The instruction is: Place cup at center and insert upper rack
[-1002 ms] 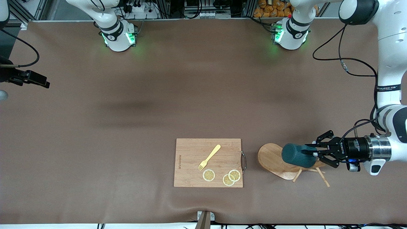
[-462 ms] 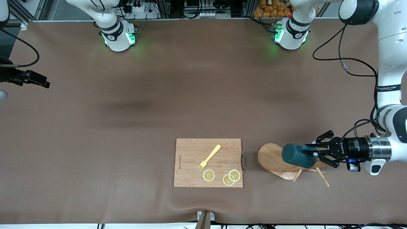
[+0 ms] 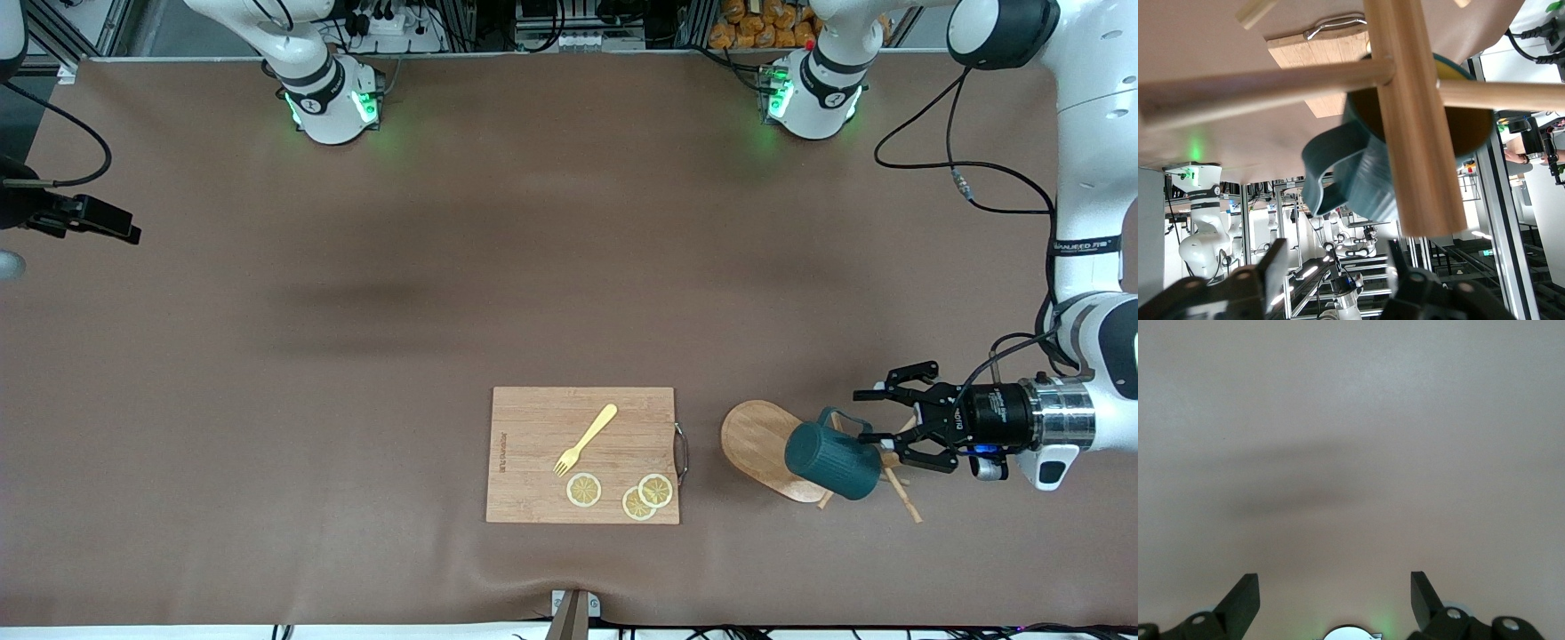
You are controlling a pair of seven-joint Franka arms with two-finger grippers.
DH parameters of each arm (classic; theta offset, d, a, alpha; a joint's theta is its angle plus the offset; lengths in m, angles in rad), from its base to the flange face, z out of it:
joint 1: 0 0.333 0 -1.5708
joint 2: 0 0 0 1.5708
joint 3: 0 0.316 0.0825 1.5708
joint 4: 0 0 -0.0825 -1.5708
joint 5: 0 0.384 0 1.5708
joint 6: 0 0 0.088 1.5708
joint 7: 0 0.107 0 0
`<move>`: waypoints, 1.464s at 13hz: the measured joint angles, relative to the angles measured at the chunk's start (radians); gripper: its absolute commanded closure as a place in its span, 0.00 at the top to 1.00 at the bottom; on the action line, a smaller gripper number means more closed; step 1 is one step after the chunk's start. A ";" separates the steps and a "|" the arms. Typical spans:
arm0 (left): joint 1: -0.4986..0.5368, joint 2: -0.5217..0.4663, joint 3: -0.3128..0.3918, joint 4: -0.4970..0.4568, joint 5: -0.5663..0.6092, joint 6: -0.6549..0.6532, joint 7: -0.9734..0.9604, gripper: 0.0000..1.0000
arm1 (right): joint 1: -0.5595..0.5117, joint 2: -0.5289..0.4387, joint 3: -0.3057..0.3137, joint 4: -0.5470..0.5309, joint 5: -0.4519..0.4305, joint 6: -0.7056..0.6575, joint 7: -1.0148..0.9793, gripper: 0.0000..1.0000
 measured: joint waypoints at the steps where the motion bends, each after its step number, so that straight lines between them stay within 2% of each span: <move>1: 0.000 -0.002 -0.001 0.003 0.000 -0.001 0.000 1.00 | 0.000 0.000 0.000 0.000 0.000 0.000 0.000 1.00; 5: -0.003 -0.045 -0.016 0.018 0.000 -0.007 0.000 1.00 | 0.005 0.000 0.000 0.000 0.000 -0.002 0.000 1.00; 8: -0.009 -0.130 -0.019 0.022 0.012 -0.009 0.000 1.00 | 0.007 0.000 0.000 0.000 0.000 -0.007 0.000 1.00; 10: -0.008 -0.189 -0.037 0.025 0.135 -0.030 0.017 1.00 | 0.007 -0.001 0.000 0.000 0.000 -0.008 0.000 1.00; 14: -0.011 -0.314 -0.132 0.024 0.425 -0.100 0.129 1.00 | 0.008 -0.013 0.000 0.000 0.000 -0.020 0.000 1.00; 17: -0.013 -0.387 -0.147 0.021 0.593 -0.172 0.227 1.00 | 0.008 -0.016 0.000 0.000 0.000 -0.020 0.000 1.00; 19: -0.013 -0.426 -0.165 0.016 0.779 -0.221 0.361 1.00 | 0.008 -0.019 0.000 0.001 0.000 -0.016 0.000 1.00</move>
